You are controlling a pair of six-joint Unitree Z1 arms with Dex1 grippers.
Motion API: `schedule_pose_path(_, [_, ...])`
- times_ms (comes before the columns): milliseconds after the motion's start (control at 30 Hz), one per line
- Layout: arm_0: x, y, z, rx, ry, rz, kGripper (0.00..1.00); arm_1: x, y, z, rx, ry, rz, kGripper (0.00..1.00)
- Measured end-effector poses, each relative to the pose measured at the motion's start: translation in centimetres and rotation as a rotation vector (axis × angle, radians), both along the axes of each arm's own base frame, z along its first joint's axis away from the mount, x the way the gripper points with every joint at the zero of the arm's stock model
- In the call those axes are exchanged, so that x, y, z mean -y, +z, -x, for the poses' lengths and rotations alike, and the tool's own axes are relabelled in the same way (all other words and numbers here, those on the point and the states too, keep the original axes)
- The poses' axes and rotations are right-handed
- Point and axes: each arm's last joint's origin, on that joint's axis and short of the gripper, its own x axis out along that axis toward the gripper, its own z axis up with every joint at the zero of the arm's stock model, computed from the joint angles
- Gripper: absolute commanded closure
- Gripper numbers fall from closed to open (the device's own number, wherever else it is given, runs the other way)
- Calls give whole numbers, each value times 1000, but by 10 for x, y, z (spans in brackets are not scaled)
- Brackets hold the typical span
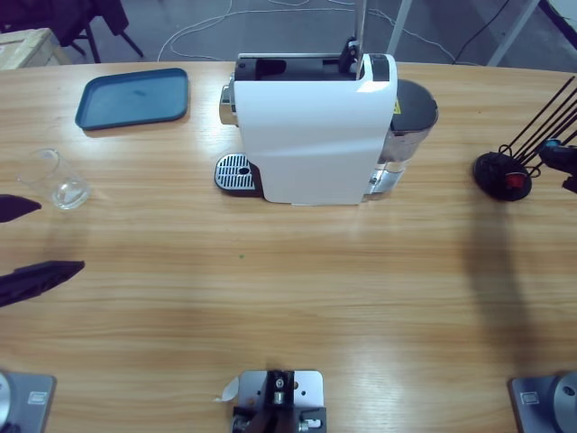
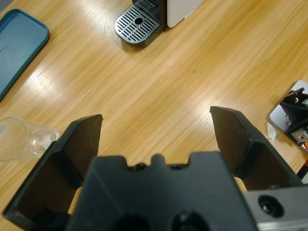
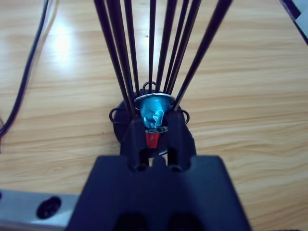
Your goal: Pour coffee
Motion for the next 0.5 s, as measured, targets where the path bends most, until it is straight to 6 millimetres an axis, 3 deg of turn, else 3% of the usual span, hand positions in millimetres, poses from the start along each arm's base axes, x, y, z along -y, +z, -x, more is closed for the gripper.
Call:
schedule_pose_path(300, [1,1,0,5,0,11,32,-3,33,7,55,19,-8,1000])
schedule_pose_path(500, [1,1,-1,6,2,18,32,-4,43,7,80,27,-12,1000])
